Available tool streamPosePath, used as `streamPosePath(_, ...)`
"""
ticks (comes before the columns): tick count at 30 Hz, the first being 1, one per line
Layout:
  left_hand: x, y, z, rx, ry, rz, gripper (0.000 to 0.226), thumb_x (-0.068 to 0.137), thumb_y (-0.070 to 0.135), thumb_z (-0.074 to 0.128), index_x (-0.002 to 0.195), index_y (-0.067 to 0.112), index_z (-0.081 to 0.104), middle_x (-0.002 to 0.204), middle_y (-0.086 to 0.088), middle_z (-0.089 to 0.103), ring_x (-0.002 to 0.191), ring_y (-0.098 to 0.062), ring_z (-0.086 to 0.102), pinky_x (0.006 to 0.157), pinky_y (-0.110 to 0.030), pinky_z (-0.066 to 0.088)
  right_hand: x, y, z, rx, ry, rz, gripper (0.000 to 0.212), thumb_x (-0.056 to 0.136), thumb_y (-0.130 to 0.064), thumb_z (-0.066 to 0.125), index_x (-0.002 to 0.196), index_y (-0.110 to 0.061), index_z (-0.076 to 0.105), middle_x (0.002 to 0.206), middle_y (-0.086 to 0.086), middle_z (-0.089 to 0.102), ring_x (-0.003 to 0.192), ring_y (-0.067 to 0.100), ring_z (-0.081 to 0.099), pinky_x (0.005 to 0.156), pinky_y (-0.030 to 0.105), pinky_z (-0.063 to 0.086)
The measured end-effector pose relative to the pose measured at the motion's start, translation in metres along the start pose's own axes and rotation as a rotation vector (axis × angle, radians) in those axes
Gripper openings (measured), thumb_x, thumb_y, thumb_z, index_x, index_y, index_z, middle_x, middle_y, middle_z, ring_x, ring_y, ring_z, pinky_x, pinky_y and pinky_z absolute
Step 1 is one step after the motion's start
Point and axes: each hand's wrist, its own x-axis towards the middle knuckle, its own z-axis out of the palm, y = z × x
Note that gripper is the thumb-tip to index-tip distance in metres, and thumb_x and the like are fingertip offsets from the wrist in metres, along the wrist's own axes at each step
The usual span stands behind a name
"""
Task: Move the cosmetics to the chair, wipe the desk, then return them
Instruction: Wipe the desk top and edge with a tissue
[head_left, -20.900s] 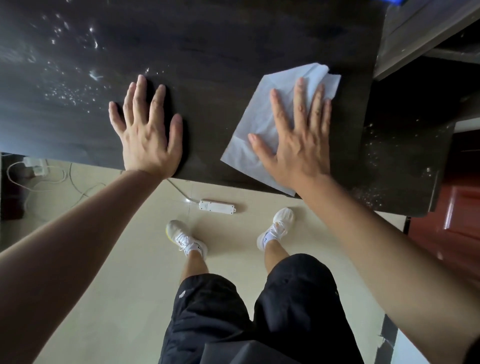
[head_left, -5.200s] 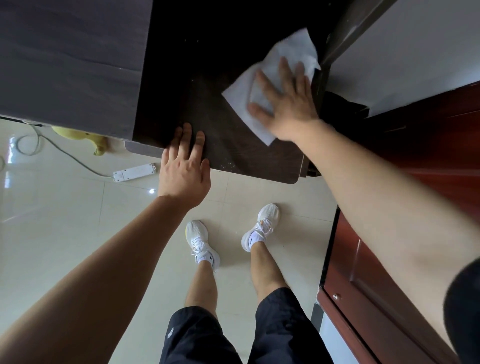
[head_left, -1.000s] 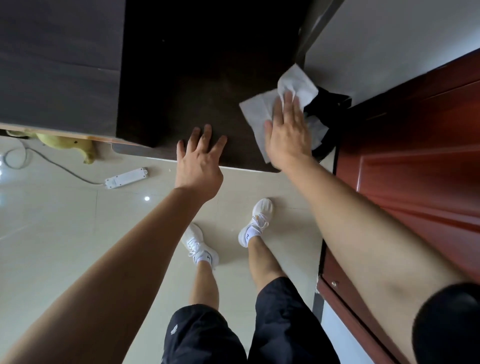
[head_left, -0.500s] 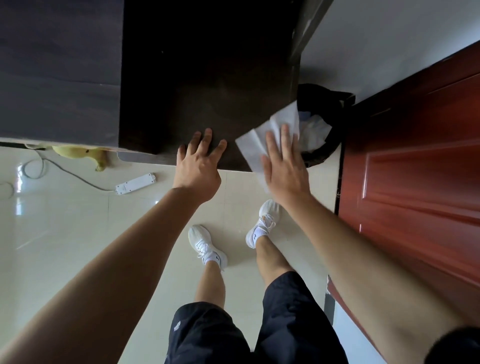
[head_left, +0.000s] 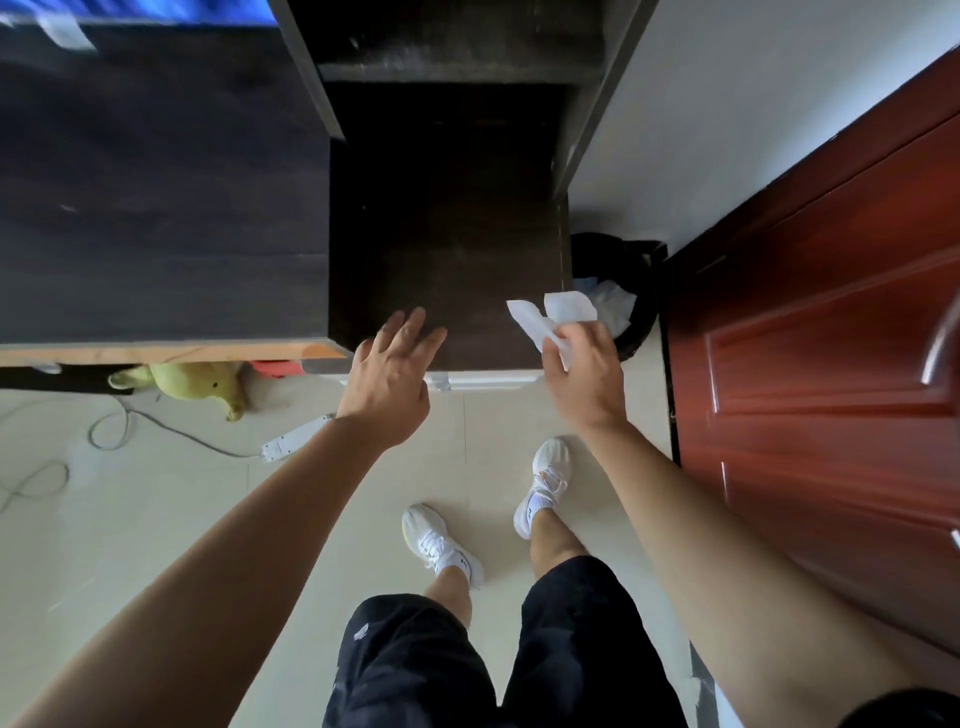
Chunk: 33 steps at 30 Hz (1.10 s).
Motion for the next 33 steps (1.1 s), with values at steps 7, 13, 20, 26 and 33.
streamPosePath(7, -0.011, -0.011, -0.076, 0.115, 0.132, 0.036, 0.066, 0.092, 0.011, 0.049, 0.155, 0.021, 0.030, 0.166, -0.012, 0.009, 0.153, -0.033, 0.008, 0.120, -0.049, 0.020, 0.007, -0.083, -0.050, 0.116, 0.148, -0.143, 0.015, 0.097, -0.018, 0.063, 0.102, -0.005, 0.066, 0.112, 0.007, 0.058, 0.100, 0.021, 0.058, 0.085, 0.017, 0.039)
streamPosePath(13, 0.019, -0.022, -0.100, 0.193, 0.202, -0.033, 0.066, 0.097, 0.034, 0.049, 0.156, 0.018, 0.025, 0.165, -0.016, 0.009, 0.152, -0.037, 0.007, 0.119, -0.057, 0.017, 0.050, -0.131, -0.071, 0.101, 0.153, -0.243, 0.018, 0.099, -0.023, 0.060, 0.105, -0.006, 0.065, 0.120, 0.005, 0.057, 0.110, 0.020, 0.057, 0.089, 0.017, 0.038)
streamPosePath(20, 0.072, -0.052, -0.072, 0.278, 0.183, -0.077, 0.073, 0.094, 0.055, 0.043, 0.154, 0.018, 0.027, 0.165, -0.015, 0.012, 0.152, -0.036, 0.004, 0.118, -0.065, 0.009, 0.137, -0.158, -0.065, 0.048, 0.205, -0.369, 0.028, 0.101, -0.028, 0.053, 0.112, -0.006, 0.067, 0.130, 0.014, 0.055, 0.118, 0.029, 0.056, 0.093, 0.038, 0.051)
streamPosePath(26, 0.081, -0.070, -0.049, 0.295, 0.219, -0.144, 0.079, 0.088, 0.062, 0.041, 0.152, 0.018, 0.030, 0.165, -0.012, 0.010, 0.153, -0.032, 0.005, 0.120, -0.061, 0.007, 0.192, -0.169, -0.043, -0.417, -0.007, -0.402, 0.053, 0.108, -0.047, 0.024, 0.154, -0.027, 0.040, 0.164, 0.013, 0.027, 0.152, 0.039, 0.019, 0.124, 0.048, 0.016)
streamPosePath(33, 0.079, -0.070, -0.048, 0.260, 0.281, -0.141, 0.079, 0.087, 0.061, 0.044, 0.151, 0.017, 0.033, 0.166, -0.010, 0.012, 0.153, -0.030, 0.006, 0.120, -0.059, 0.007, 0.211, -0.218, -0.011, -0.498, -0.064, -0.441, 0.053, 0.106, -0.049, 0.023, 0.156, -0.034, 0.032, 0.167, 0.012, 0.017, 0.154, 0.042, 0.007, 0.125, 0.051, 0.007)
